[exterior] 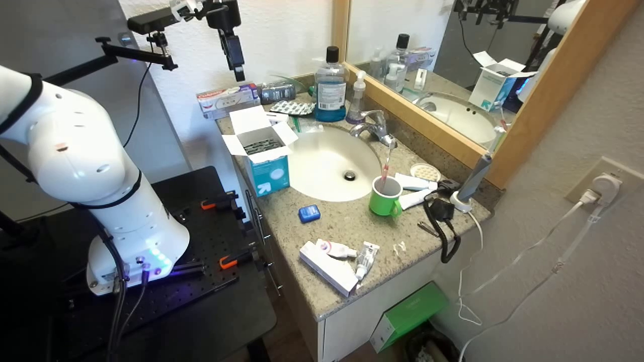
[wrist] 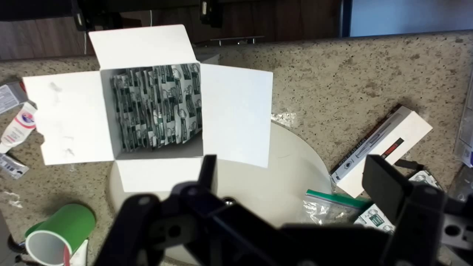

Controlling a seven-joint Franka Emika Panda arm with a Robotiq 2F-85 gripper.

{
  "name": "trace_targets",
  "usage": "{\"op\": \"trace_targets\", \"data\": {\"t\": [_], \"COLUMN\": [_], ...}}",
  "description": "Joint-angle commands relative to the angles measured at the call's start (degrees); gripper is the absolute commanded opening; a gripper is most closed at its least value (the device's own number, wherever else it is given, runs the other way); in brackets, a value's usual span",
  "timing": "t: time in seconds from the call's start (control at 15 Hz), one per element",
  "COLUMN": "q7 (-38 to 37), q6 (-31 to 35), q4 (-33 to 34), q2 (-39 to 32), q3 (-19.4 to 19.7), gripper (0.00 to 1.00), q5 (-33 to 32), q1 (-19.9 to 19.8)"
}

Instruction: Pick up one of the objects on the table and put it in the box.

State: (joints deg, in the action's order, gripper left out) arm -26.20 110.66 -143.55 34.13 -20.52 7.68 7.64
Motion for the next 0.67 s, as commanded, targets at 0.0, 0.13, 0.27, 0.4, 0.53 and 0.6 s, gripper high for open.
{"op": "trace_targets", "data": {"t": [0.0,0.13,0.27,0.4,0.53,0.6], "q7": [-0.4,-0.4,-0.4,-0.4,0.1,0.4], "q6": [-0.1,-0.1,-0.1,-0.1,0.0,0.4], "q4": [0.1,0.1,0.1,0.1,0.0,-0.1], "q2": [-0.2,-0.2,-0.2,-0.2,-0.5,-0.6], "q3": [0.7,0.7,0.7,0.7,0.8,1.0], "gripper": [1.00,1.00,1.00,1.00,1.00,1.00], "q5": [-0.4,-0.4,-0.4,-0.4,-0.5,-0.2], "q1": [0.7,0.7,0.7,0.7,0.9,1.1]}}
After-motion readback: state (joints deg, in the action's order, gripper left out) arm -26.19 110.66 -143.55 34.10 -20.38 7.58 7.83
